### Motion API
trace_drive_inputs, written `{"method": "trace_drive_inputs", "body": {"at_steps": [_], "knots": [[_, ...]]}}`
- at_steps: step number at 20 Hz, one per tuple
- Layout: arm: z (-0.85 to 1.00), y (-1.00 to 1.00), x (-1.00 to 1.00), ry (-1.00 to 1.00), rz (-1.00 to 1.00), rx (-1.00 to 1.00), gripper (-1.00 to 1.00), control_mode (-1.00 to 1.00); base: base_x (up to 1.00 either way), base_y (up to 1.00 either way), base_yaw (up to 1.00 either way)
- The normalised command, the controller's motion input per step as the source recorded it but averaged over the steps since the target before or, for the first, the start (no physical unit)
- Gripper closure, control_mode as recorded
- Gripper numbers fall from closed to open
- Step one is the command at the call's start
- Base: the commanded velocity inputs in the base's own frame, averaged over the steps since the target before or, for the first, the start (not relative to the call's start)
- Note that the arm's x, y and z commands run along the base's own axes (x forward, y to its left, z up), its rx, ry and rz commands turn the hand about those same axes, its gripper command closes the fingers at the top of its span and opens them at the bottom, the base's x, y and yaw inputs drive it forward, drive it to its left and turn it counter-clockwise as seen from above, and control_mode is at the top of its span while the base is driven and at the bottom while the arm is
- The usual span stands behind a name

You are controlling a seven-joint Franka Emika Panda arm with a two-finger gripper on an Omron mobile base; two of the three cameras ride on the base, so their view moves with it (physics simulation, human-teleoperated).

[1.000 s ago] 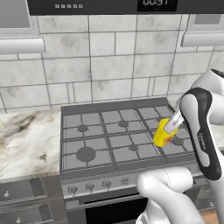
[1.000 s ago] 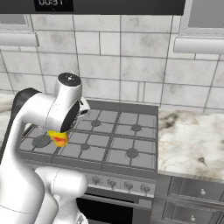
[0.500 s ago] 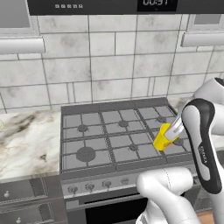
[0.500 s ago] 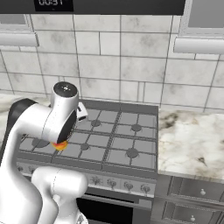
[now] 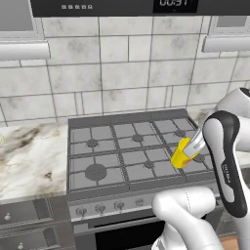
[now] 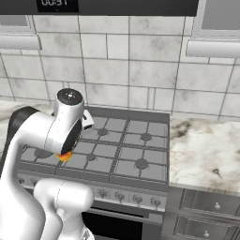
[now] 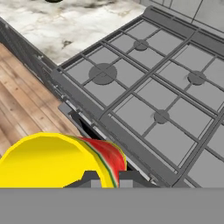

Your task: Pick the cup and bowl from the counter and place them on the counter next to the sink.

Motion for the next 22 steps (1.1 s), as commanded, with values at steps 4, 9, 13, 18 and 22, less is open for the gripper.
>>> {"method": "trace_drive_inputs", "body": {"at_steps": [4,9,13,18,22], "knots": [[0.00,0.00,0.00,0.00,0.00,0.00,1.00,-1.00,0.00,0.00,0.00],[0.00,0.00,0.00,0.00,0.00,0.00,1.00,-1.00,0.00,0.00,0.00],[0.00,0.00,0.00,0.00,0.00,0.00,1.00,1.00,0.00,0.00,0.00],[0.00,0.00,0.00,0.00,0.00,0.00,1.00,1.00,-0.55,0.00,0.00],[0.00,0.00,0.00,0.00,0.00,0.00,1.00,1.00,-0.74,0.00,0.05]]}}
